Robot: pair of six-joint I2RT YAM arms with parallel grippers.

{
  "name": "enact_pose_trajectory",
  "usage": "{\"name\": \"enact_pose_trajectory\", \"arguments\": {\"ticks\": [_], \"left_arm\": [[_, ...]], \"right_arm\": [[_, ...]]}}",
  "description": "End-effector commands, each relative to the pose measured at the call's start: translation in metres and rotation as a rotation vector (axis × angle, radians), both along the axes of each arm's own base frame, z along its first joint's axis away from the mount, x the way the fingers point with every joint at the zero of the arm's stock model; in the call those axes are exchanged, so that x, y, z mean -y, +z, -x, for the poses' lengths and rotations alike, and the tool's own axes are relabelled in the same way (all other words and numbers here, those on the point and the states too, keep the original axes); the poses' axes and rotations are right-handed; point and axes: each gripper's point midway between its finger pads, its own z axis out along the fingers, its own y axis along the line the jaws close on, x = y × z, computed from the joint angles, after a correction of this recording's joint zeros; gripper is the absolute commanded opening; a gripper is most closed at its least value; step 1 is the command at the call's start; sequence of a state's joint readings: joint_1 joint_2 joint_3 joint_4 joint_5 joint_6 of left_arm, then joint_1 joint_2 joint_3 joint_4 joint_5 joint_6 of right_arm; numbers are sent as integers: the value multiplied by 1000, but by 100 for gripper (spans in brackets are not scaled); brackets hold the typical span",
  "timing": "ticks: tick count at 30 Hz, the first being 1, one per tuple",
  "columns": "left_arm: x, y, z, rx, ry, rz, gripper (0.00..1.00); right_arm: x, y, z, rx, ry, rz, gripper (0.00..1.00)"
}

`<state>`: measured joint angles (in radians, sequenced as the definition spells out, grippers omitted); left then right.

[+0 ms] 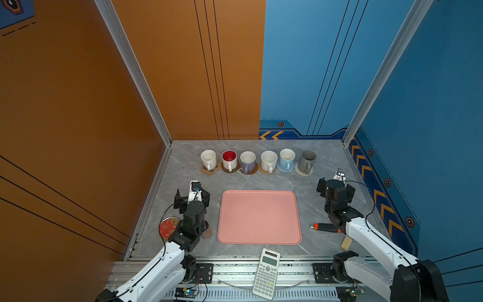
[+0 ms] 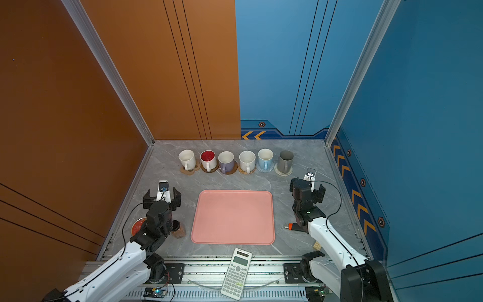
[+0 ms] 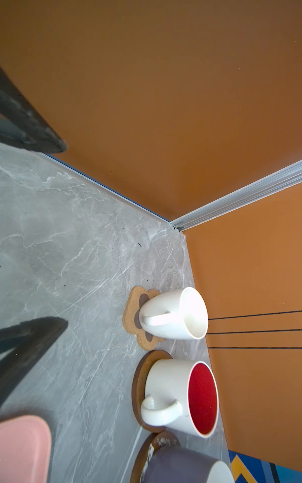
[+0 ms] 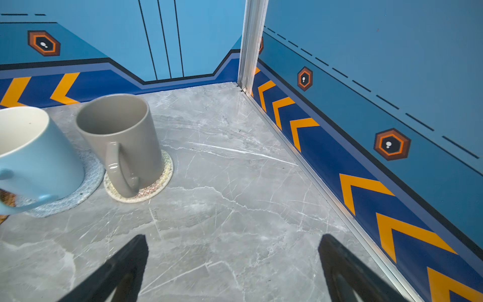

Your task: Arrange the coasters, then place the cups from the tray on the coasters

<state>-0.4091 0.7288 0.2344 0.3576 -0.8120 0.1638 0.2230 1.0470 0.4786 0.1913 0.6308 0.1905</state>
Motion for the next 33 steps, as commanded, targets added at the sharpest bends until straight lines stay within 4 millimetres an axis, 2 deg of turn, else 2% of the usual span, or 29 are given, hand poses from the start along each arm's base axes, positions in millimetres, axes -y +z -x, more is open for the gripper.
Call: {"name": "enact_pose_trajectory", "arguments": {"ticks": [1, 7, 14, 17, 20, 33], "left_arm": [[3, 3, -12, 57, -46, 82, 98], [-6, -24, -27, 18, -59, 148, 98], [-20, -37, -39, 34, -38, 204, 98], [-24, -44, -45, 30, -40, 225, 98], [-21, -52, -52, 7, -61, 220, 98], [-7, -58, -76, 28, -187, 269, 98]], "right_arm": [[10, 4, -6, 57, -41, 20, 100], [18, -16, -16, 69, -70, 54, 100], [9, -39, -35, 93, -21, 104, 100], [-2, -48, -45, 84, 40, 114, 100], [-4, -49, -47, 72, 51, 106, 100], [-11, -47, -37, 139, 115, 89, 100]]}}
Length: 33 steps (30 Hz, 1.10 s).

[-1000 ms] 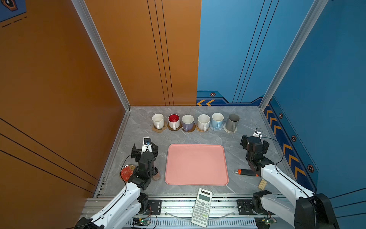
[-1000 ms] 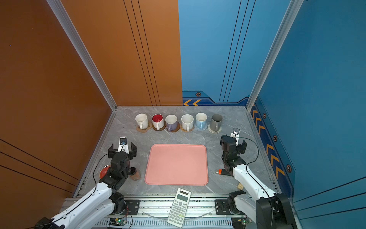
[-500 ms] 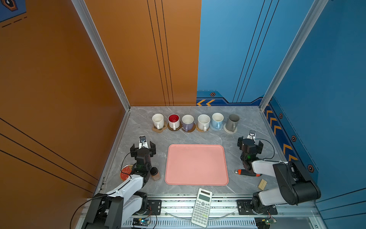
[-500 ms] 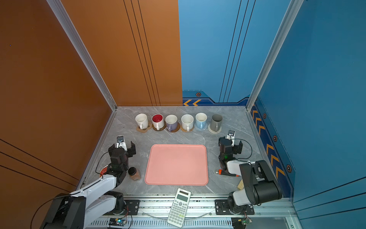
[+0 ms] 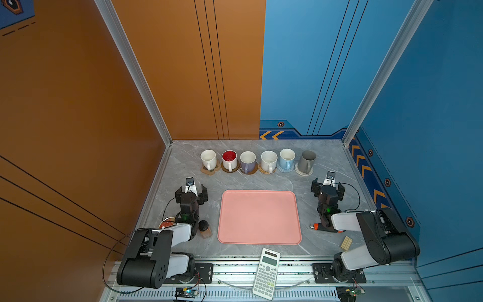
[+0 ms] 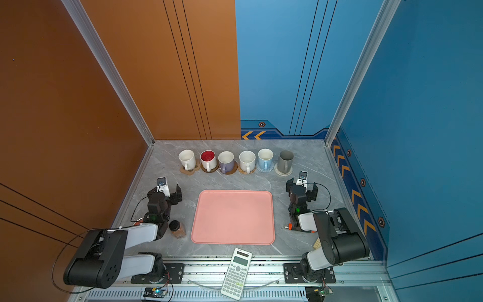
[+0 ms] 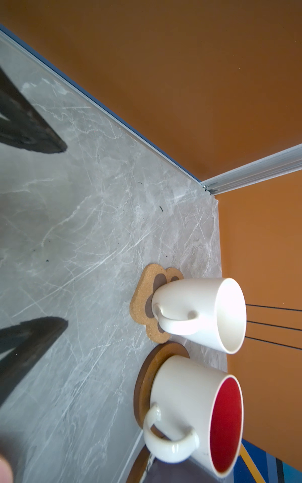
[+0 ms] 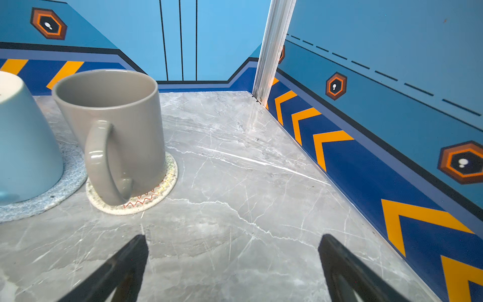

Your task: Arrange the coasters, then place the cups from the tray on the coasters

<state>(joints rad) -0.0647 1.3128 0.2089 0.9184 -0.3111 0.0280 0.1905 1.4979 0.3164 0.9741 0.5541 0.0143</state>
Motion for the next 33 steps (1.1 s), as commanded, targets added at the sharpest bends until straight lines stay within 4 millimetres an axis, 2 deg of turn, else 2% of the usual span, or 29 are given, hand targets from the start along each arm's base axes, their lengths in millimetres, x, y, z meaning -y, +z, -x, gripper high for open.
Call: {"name": "enact_pose_trajectory", "arguments": {"ticks": [1, 8, 16, 20, 28, 33], "left_arm": [[10, 11, -11, 75, -68, 46, 98], [22, -5, -17, 135, -142, 42, 98], [10, -11, -26, 64, -71, 52, 98], [1, -17, -38, -8, -9, 56, 98], [3, -20, -43, -49, -15, 50, 98], [4, -21, -43, -51, -19, 45, 98]], "right_arm": [[-3, 10, 2, 58, 31, -3, 100], [-4, 9, 3, 64, 44, -7, 100], [-4, 2, -7, 20, 97, -53, 100], [-11, -17, -19, -34, 189, -102, 100], [1, -18, -20, -46, 141, -142, 100], [1, -16, -21, -36, 141, -139, 100]]}}
